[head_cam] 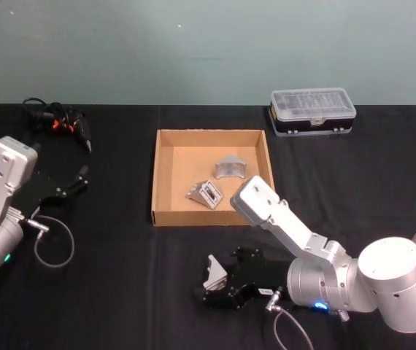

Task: Use one hand to pick up the angle iron from the table and place it into the box.

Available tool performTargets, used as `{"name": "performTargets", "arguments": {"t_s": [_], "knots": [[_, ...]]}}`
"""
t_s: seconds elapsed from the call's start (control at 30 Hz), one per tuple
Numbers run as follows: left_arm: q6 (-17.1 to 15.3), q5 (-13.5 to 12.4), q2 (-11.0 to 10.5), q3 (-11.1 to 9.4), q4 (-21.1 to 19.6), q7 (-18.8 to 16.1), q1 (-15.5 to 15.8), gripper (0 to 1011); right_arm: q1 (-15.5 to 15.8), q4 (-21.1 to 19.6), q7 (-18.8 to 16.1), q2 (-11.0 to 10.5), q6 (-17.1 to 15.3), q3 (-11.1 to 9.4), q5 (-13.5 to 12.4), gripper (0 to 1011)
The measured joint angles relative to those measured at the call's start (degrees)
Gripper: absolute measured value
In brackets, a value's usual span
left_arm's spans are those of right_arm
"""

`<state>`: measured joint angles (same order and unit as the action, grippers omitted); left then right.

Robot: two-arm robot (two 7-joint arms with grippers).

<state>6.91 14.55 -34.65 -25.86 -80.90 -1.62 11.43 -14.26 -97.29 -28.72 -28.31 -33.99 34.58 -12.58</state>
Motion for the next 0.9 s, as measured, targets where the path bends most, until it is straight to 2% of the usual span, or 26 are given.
{"name": "performTargets", "arguments": {"t_s": [0.17, 0.23, 0.3, 0.4, 0.7, 0.9], "knots": [[0.0, 0.0, 0.0, 0.0, 0.0, 0.0, 0.0, 1011, 0.0, -0.1, 0.0, 0.0, 0.0, 0.0, 0.0, 765], [0.0, 0.0, 0.0, 0.0, 0.0, 0.0, 0.0, 1011, 0.0, -0.1, 0.0, 0.0, 0.0, 0.0, 0.0, 735], [0.0, 0.0, 0.0, 0.0, 0.0, 0.0, 0.0, 1011, 0.0, -0.1, 0.0, 0.0, 0.0, 0.0, 0.0, 654], [0.0, 0.0, 0.0, 0.0, 0.0, 0.0, 0.0, 1011, 0.1, -0.1, 0.0, 0.0, 0.0, -0.1, 0.0, 595], [0.0, 0.0, 0.0, 0.0, 0.0, 0.0, 0.0, 1012, 0.1, -0.2, 0.0, -0.1, 0.1, -0.1, 0.0, 588], [0.0, 0.0, 0.0, 0.0, 0.0, 0.0, 0.0, 1012, 0.9, -2.5, 0.7, -0.4, 1.3, -2.2, -1.0, 588]]}}
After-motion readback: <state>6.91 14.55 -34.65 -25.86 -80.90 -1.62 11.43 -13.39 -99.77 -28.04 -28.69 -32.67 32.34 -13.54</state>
